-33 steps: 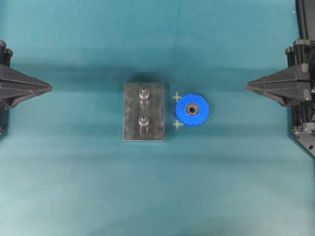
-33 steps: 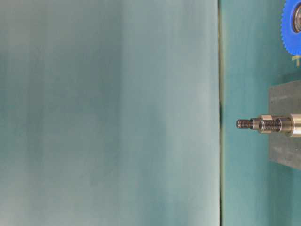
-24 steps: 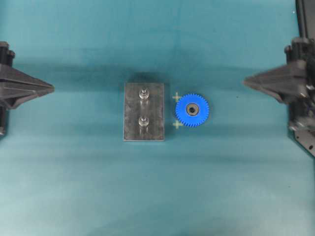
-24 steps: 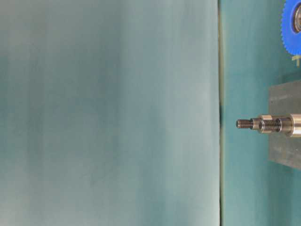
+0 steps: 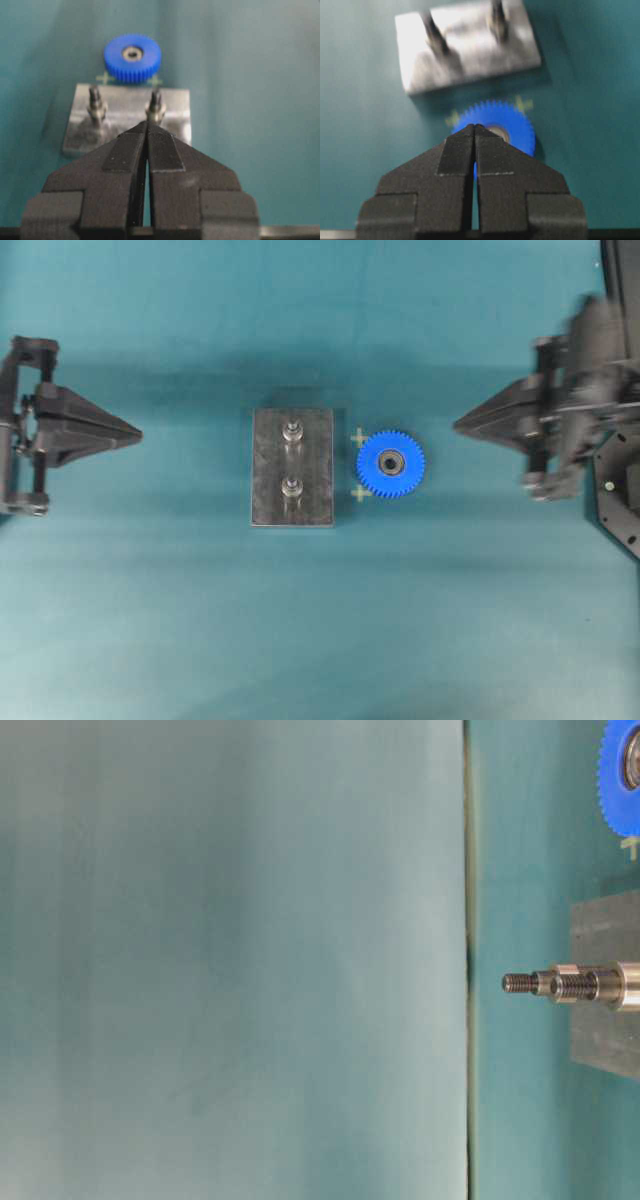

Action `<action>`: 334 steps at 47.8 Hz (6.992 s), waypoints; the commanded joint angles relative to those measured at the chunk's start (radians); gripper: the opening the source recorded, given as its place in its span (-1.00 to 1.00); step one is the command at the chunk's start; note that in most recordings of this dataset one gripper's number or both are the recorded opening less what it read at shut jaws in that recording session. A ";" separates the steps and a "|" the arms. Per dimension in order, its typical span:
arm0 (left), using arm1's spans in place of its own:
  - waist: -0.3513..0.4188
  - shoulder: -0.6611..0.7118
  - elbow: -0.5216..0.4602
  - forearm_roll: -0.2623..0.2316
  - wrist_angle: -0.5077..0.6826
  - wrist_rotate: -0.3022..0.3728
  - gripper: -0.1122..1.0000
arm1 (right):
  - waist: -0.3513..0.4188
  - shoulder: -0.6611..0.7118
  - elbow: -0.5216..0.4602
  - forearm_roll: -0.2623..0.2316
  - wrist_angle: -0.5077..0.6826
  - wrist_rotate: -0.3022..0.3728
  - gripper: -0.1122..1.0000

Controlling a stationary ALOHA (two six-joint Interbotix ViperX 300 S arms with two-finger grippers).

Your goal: Fit the large gear onto the shaft.

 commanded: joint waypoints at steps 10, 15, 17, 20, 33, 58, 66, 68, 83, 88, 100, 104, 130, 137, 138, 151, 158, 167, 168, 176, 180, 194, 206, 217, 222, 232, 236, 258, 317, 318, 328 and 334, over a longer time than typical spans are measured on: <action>0.003 0.120 -0.009 0.005 -0.123 0.002 -0.80 | -0.051 0.204 -0.147 -0.021 0.183 0.006 -0.77; 0.003 0.152 -0.020 0.005 -0.097 0.002 -0.80 | -0.060 0.262 -0.189 -0.021 0.225 0.002 -0.77; 0.003 0.160 -0.025 0.005 -0.081 0.003 -0.80 | -0.060 0.285 -0.204 -0.021 0.241 0.000 -0.77; 0.003 0.175 -0.031 0.005 -0.063 0.003 -0.80 | -0.060 0.319 -0.224 -0.023 0.255 -0.003 -0.77; 0.008 0.268 -0.077 0.008 -0.087 0.083 -0.80 | -0.063 0.463 -0.319 -0.023 0.318 -0.029 -0.34; 0.008 0.339 -0.101 0.008 -0.094 0.104 -0.80 | -0.067 0.686 -0.425 -0.031 0.367 -0.028 0.80; 0.008 0.337 -0.100 0.008 -0.094 0.104 -0.80 | -0.075 0.695 -0.426 -0.031 0.350 -0.028 0.80; 0.006 0.337 -0.098 0.008 -0.094 0.104 -0.80 | -0.075 0.699 -0.428 -0.031 0.350 -0.028 0.80; 0.008 0.344 -0.097 0.008 -0.094 0.104 -0.80 | -0.080 0.749 -0.453 -0.049 0.359 -0.020 0.80; 0.006 0.344 -0.097 0.008 -0.094 0.104 -0.80 | -0.084 0.756 -0.451 -0.067 0.367 -0.018 0.80; 0.005 0.344 -0.097 0.008 -0.094 0.103 -0.80 | -0.097 0.749 -0.453 -0.078 0.399 -0.018 0.80; 0.005 0.345 -0.095 0.008 -0.094 0.101 -0.80 | -0.092 0.747 -0.453 -0.078 0.399 -0.014 0.80; 0.005 0.344 -0.095 0.008 -0.094 0.100 -0.80 | -0.057 0.742 -0.453 -0.074 0.399 -0.002 0.80; 0.005 0.345 -0.097 0.008 -0.094 0.098 -0.80 | -0.055 0.742 -0.443 -0.075 0.402 -0.002 0.80; 0.006 0.345 -0.097 0.008 -0.094 0.098 -0.80 | -0.057 0.744 -0.442 -0.074 0.403 -0.002 0.80; 0.005 0.345 -0.095 0.008 -0.094 0.098 -0.80 | -0.064 0.741 -0.440 -0.074 0.397 -0.003 0.91; 0.005 0.350 -0.092 0.008 -0.094 0.097 -0.80 | -0.066 0.750 -0.440 -0.074 0.383 0.002 0.93; 0.005 0.364 -0.094 0.008 -0.115 0.095 -0.80 | -0.067 0.776 -0.451 -0.074 0.385 0.000 0.92; 0.005 0.367 -0.094 0.008 -0.120 0.095 -0.80 | -0.067 0.779 -0.451 -0.075 0.385 0.000 0.92; 0.005 0.385 -0.094 0.008 -0.146 0.095 -0.80 | -0.067 0.798 -0.462 -0.074 0.385 0.002 0.92; 0.005 0.394 -0.095 0.008 -0.155 0.095 -0.80 | -0.067 0.804 -0.466 -0.074 0.388 0.002 0.90; 0.002 0.402 -0.092 0.008 -0.166 0.095 -0.80 | -0.066 0.792 -0.472 -0.075 0.453 -0.003 0.08; 0.002 0.403 -0.092 0.008 -0.166 0.095 -0.80 | -0.078 0.739 -0.514 -0.074 0.489 0.012 0.08; 0.002 0.397 -0.091 0.008 -0.166 0.095 -0.80 | -0.103 0.729 -0.678 -0.074 0.680 0.012 0.08; 0.002 0.396 -0.091 0.008 -0.166 0.095 -0.80 | -0.112 0.746 -0.773 -0.072 0.753 0.009 0.08; 0.003 0.379 -0.089 0.008 -0.166 0.095 -0.80 | -0.115 0.805 -0.919 -0.043 0.798 0.002 0.08; 0.002 0.374 -0.080 0.008 -0.166 0.095 -0.80 | -0.114 0.847 -0.968 -0.025 0.798 -0.005 0.07; 0.002 0.365 -0.066 0.008 -0.164 0.095 -0.80 | -0.107 0.963 -1.091 -0.011 0.790 -0.023 0.07; 0.002 0.365 -0.058 0.008 -0.167 0.095 -0.80 | -0.117 0.989 -1.086 -0.011 0.793 -0.051 0.58; 0.002 0.365 -0.058 0.008 -0.167 0.095 -0.80 | -0.115 0.989 -1.088 -0.011 0.793 -0.051 0.58; 0.002 0.365 -0.058 0.008 -0.167 0.095 -0.80 | -0.117 0.989 -1.092 -0.011 0.799 -0.048 0.49; 0.002 0.365 -0.060 0.008 -0.167 0.094 -0.80 | -0.107 0.976 -1.095 -0.006 0.811 -0.046 0.49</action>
